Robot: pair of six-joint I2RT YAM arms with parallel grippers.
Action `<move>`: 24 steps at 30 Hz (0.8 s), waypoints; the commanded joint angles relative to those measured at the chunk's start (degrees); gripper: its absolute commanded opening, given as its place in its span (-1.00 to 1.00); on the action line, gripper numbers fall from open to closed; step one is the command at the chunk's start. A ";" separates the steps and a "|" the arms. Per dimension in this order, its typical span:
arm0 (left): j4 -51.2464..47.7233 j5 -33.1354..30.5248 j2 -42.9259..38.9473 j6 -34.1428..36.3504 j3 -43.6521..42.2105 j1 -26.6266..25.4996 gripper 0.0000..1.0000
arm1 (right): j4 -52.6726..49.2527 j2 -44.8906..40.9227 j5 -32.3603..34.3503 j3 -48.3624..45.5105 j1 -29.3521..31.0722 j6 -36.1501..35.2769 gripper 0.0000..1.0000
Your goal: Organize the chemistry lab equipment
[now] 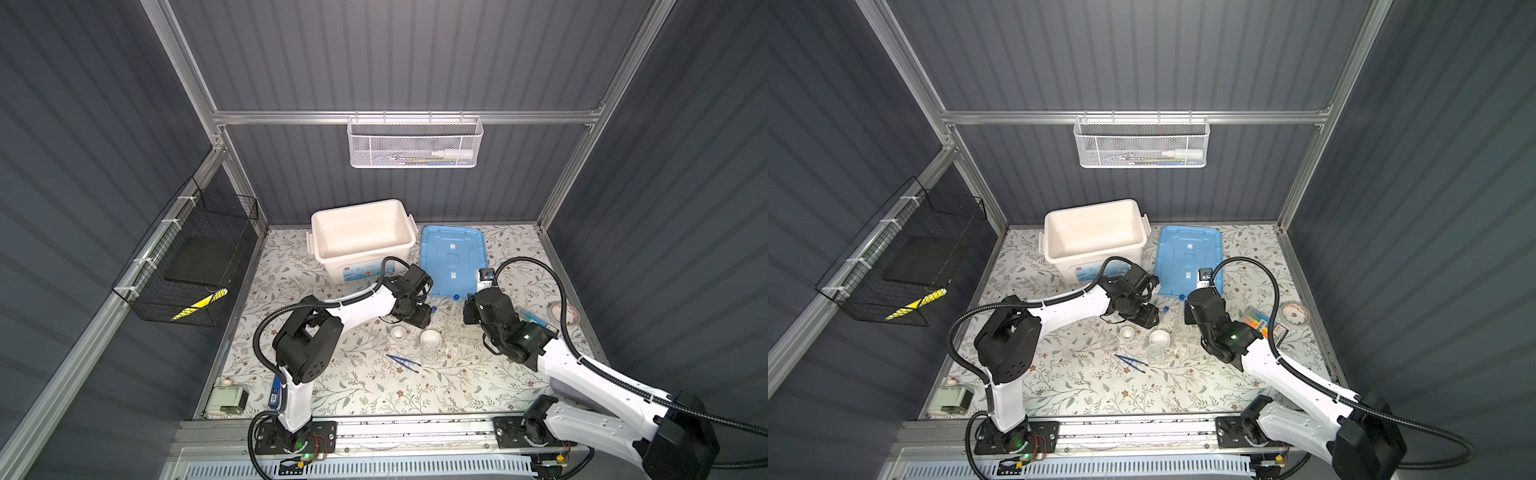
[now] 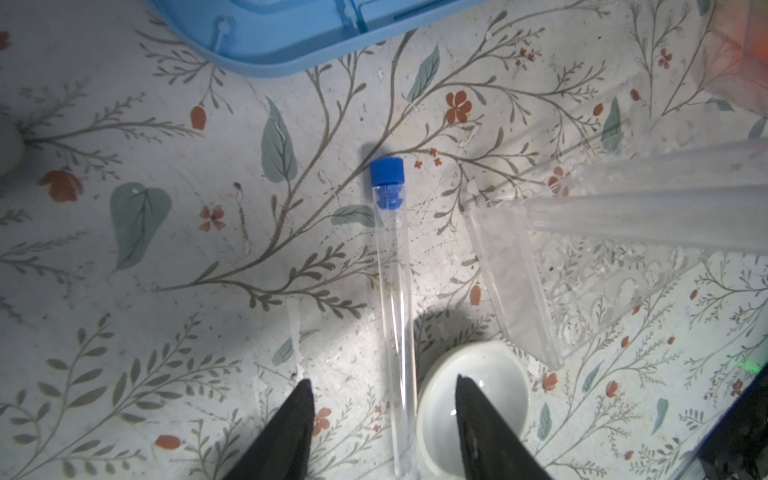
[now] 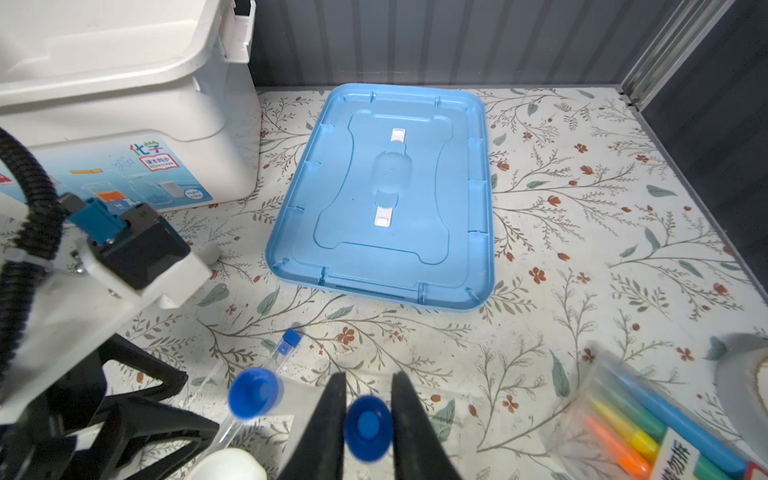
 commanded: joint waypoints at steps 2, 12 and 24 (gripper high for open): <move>-1.29 -0.72 -1.05 -0.19 0.28 -0.65 0.13 | -0.53 -0.70 1.03 -0.64 0.42 -0.17 -0.54; -1.25 -1.33 -1.09 -0.18 0.21 -1.08 0.13 | -0.77 -1.36 1.29 -0.71 0.91 -0.34 -0.48; -2.97 -1.76 -0.22 0.60 0.98 -2.05 0.12 | -1.63 -4.52 3.15 -0.12 0.87 -0.08 -0.07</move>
